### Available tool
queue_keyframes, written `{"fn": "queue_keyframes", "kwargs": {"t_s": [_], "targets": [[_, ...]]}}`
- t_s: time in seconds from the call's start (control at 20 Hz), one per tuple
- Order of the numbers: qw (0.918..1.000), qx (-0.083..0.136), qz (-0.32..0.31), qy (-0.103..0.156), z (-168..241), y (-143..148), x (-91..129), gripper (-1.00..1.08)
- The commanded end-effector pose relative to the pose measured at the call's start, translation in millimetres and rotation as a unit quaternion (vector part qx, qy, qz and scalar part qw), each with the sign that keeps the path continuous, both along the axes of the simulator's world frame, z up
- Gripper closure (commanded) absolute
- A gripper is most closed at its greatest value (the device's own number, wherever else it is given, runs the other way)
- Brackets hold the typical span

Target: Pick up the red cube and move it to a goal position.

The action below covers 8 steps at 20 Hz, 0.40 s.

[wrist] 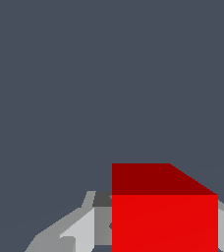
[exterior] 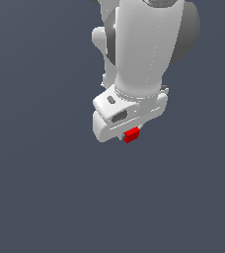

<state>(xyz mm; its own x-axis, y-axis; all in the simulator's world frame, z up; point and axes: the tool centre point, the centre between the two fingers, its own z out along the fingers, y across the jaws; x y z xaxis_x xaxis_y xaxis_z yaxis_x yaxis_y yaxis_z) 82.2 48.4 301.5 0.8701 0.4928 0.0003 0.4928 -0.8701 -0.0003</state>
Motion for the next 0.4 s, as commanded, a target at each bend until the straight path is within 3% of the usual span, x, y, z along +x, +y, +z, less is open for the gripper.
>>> {"fn": "queue_keyframes", "kwargs": {"t_s": [0.0, 0.35], "targets": [[1.0, 0.0, 0.0, 0.0, 5.9, 2.6, 3.3, 1.08], [1.0, 0.0, 0.0, 0.0, 11.6, 5.3, 6.7, 1.08]]}}
